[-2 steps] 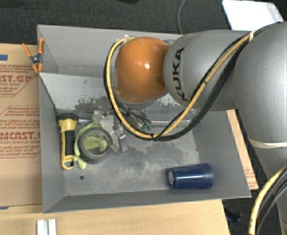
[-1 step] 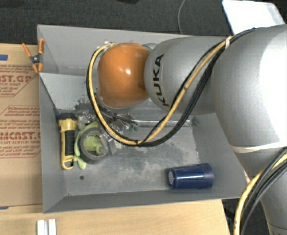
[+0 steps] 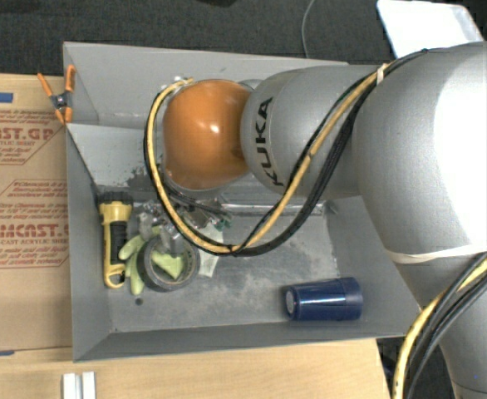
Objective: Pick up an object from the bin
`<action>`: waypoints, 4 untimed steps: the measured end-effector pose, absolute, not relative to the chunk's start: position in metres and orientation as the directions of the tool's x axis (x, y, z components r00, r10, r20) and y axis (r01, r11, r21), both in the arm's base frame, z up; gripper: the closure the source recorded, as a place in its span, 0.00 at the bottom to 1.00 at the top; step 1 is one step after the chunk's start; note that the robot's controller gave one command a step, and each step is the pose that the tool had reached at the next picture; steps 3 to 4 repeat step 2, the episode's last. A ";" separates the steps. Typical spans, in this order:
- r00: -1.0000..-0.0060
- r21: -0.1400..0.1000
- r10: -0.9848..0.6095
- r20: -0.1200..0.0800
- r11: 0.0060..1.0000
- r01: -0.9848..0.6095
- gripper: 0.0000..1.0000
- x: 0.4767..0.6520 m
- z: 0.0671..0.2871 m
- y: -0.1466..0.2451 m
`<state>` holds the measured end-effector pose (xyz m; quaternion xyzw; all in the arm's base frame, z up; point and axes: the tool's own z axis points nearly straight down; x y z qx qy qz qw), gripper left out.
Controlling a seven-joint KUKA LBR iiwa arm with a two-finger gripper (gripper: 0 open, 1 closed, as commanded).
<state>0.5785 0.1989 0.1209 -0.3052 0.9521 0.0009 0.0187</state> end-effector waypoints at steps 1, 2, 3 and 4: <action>-0.822 -0.010 -0.568 -0.038 0.823 -0.568 1.00 0.576 0.132 0.195; -0.817 -0.009 -0.575 -0.034 0.818 -0.575 1.00 0.569 0.203 0.204; -0.817 -0.009 -0.575 -0.034 0.818 -0.575 1.00 0.569 0.203 0.204; -0.817 -0.009 -0.575 -0.034 0.818 -0.575 1.00 0.569 0.203 0.204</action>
Offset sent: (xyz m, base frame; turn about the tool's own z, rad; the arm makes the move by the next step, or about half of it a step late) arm -0.0125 0.0113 0.1231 -0.0006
